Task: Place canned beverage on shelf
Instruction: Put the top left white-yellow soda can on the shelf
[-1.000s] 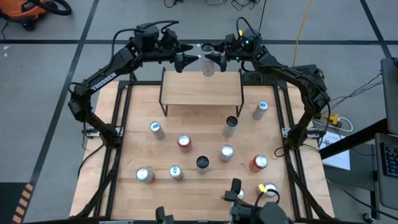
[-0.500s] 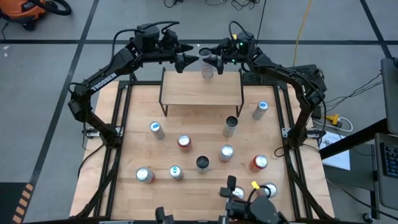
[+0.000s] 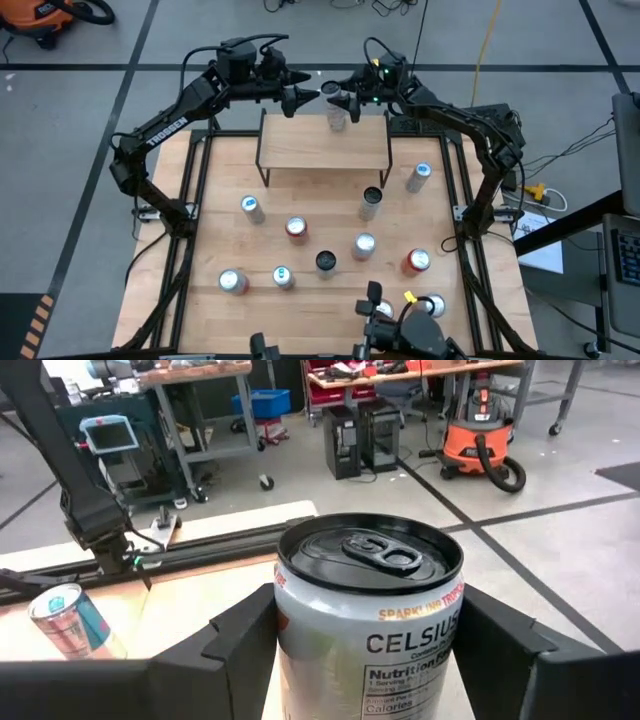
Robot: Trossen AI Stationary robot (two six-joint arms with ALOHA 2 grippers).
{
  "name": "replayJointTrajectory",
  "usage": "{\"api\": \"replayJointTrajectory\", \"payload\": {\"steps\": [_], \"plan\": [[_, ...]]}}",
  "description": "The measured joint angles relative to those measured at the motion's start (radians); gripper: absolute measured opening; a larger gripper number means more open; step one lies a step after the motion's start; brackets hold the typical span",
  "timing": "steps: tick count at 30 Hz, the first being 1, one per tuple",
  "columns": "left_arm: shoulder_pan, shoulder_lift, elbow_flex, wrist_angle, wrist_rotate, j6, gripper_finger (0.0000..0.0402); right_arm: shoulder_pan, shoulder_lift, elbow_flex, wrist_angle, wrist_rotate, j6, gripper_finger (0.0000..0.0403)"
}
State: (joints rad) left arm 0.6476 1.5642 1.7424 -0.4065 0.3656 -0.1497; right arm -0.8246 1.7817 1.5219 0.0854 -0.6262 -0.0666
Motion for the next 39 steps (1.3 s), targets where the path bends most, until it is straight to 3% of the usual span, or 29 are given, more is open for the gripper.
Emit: {"api": "replayJointTrajectory", "payload": {"steps": [39], "plan": [[0.000,0.000,0.000,0.000,0.021,0.001,0.0341,-0.007,-0.001,0.003,-0.053,-0.004,-0.047,0.0224]]}}
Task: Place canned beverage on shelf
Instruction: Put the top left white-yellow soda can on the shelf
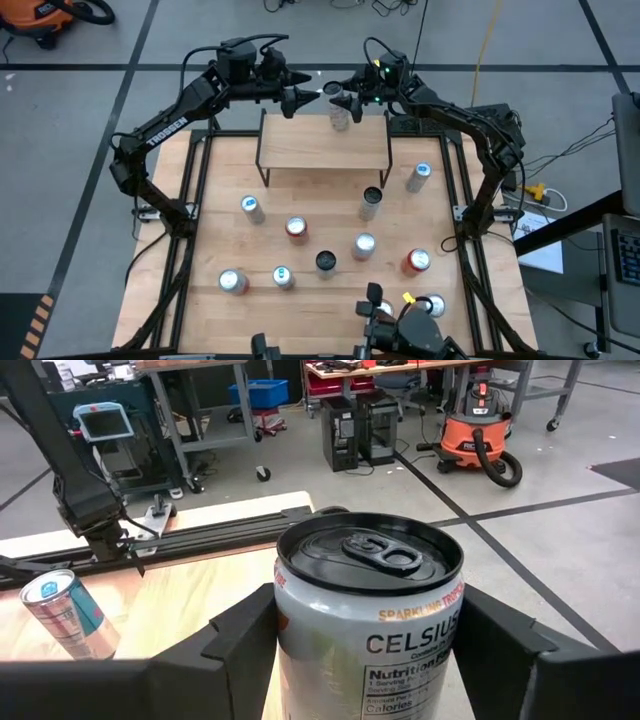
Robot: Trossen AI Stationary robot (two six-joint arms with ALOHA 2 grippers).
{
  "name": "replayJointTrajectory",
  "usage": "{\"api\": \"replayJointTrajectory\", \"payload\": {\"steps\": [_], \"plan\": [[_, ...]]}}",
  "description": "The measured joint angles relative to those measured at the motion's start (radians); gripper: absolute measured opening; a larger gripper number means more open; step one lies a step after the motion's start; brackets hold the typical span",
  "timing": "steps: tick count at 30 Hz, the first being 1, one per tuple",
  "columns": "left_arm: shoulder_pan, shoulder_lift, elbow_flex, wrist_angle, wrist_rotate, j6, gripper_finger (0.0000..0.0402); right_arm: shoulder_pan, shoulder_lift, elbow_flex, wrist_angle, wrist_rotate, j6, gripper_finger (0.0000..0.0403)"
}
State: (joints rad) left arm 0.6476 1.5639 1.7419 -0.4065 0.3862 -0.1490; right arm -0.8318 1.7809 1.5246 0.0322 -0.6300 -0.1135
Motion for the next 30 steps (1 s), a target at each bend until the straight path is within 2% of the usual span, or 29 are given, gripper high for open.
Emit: {"api": "replayJointTrajectory", "payload": {"steps": [13,22,30], "plan": [[0.000,0.000,0.000,-0.004,0.005,0.000,0.0341,-0.007,0.000,0.000,-0.005,-0.006,0.017,0.0225],[0.000,-0.001,0.000,-0.005,0.005,0.000,0.0341,-0.007,0.000,-0.001,-0.008,-0.030,0.027,0.0273],[0.000,-0.001,0.000,-0.008,0.018,-0.001,0.0341,-0.007,0.000,-0.002,-0.024,-0.031,0.026,0.0278]]}}
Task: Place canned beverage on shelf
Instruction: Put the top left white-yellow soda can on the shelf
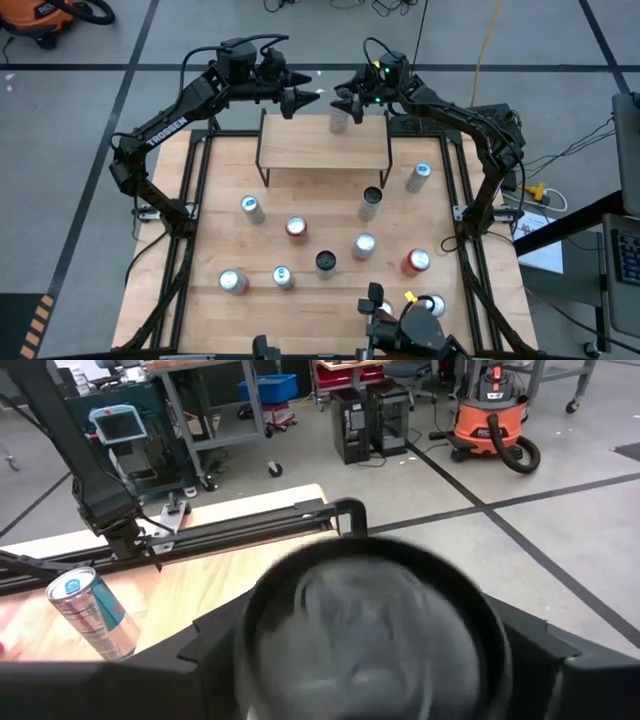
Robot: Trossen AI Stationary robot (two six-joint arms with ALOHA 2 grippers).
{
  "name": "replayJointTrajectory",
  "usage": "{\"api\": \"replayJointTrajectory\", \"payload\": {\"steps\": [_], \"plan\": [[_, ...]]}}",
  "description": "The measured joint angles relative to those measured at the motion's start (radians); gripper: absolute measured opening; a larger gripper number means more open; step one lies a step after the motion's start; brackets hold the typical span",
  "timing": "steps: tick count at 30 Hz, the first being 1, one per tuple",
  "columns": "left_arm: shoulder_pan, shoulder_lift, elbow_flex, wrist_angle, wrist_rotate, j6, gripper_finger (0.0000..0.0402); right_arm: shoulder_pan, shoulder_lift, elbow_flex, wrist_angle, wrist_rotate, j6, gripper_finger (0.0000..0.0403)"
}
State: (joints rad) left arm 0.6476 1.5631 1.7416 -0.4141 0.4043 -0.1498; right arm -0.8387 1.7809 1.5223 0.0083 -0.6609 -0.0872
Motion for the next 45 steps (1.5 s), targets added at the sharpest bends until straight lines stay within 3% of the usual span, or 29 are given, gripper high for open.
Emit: {"api": "replayJointTrajectory", "payload": {"steps": [17,31,45], "plan": [[0.000,0.000,0.000,-0.049,0.007,0.000,0.0341,0.000,0.000,0.000,0.002,0.001,0.022,0.0286],[0.000,0.000,0.000,-0.049,0.007,0.000,0.0341,0.002,0.000,0.065,0.000,0.004,0.073,0.0317],[0.000,0.000,0.000,-0.051,0.007,0.003,0.0341,0.016,-0.037,0.145,-0.282,0.041,-0.015,0.0318]]}}
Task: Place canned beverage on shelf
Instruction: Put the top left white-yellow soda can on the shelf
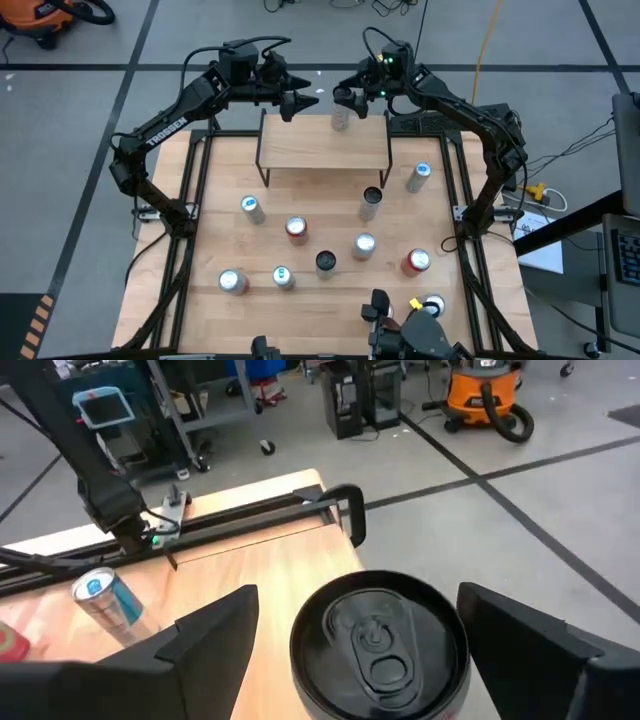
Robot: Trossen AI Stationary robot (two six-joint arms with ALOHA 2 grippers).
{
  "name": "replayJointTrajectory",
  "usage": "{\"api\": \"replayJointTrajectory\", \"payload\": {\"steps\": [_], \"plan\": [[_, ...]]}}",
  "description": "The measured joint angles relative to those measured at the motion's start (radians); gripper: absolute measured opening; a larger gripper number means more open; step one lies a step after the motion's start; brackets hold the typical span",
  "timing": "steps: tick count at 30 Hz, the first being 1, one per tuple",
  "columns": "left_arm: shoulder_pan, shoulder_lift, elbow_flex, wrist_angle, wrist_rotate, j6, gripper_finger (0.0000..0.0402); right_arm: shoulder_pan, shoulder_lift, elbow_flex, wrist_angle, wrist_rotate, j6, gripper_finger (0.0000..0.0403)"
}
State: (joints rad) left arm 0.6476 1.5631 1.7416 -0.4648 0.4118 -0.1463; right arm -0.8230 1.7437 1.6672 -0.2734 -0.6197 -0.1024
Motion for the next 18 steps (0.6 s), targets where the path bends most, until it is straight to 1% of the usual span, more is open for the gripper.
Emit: {"api": "replayJointTrajectory", "payload": {"steps": [2,6,11,13,18], "plan": [[0.000,0.000,0.000,0.000,0.000,0.006,0.0341,0.007,-0.001,0.000,-0.021,0.005,-0.007,0.0318],[0.000,0.000,0.000,0.000,0.000,0.006,0.0341,0.023,0.001,0.000,-0.062,0.071,-0.047,0.0318],[0.000,0.000,0.000,0.000,0.000,0.005,0.0341,0.022,0.001,0.000,-0.062,0.072,-0.055,0.0312],[0.000,0.000,0.000,0.000,0.000,0.004,0.0341,0.022,0.001,0.000,-0.062,0.072,-0.065,0.0299],[0.000,0.000,0.000,0.000,0.000,0.003,0.0341,0.022,0.001,0.000,-0.062,0.066,-0.099,0.0251]]}}
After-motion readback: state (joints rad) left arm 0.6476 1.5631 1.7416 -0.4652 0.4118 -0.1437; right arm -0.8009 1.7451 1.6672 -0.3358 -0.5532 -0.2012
